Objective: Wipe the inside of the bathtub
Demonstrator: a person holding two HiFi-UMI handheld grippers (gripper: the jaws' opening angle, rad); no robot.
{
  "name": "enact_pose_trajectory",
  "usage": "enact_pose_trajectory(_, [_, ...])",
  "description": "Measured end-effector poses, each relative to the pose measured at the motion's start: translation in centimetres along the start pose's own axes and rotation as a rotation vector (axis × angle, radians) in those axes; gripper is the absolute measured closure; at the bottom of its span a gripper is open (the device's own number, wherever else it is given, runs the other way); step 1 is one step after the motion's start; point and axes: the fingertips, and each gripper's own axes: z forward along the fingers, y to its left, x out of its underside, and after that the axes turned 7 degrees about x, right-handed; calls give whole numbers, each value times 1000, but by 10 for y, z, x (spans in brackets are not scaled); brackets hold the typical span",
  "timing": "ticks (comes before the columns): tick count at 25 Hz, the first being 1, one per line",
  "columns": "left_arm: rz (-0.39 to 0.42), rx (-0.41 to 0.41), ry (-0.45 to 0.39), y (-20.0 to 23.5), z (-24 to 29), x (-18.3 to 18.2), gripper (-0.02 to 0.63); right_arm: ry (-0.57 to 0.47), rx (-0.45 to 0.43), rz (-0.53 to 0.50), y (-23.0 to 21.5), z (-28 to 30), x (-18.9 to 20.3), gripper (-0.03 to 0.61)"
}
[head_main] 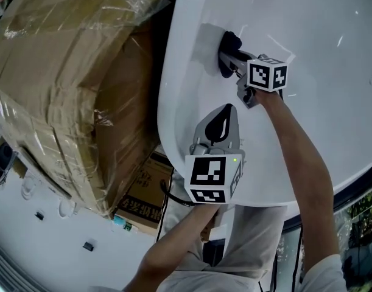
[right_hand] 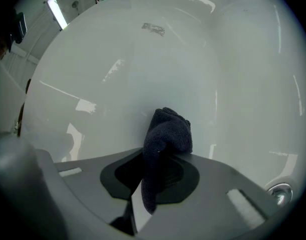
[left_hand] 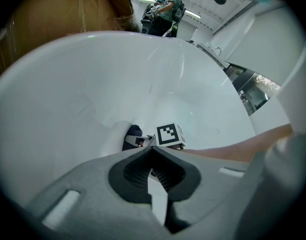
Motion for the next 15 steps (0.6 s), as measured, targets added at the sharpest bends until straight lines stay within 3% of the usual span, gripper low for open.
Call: enact_pose_trajectory(15, [0, 0, -28, -10, -27, -14, 618, -11, -114, -58, 78, -34, -10, 534])
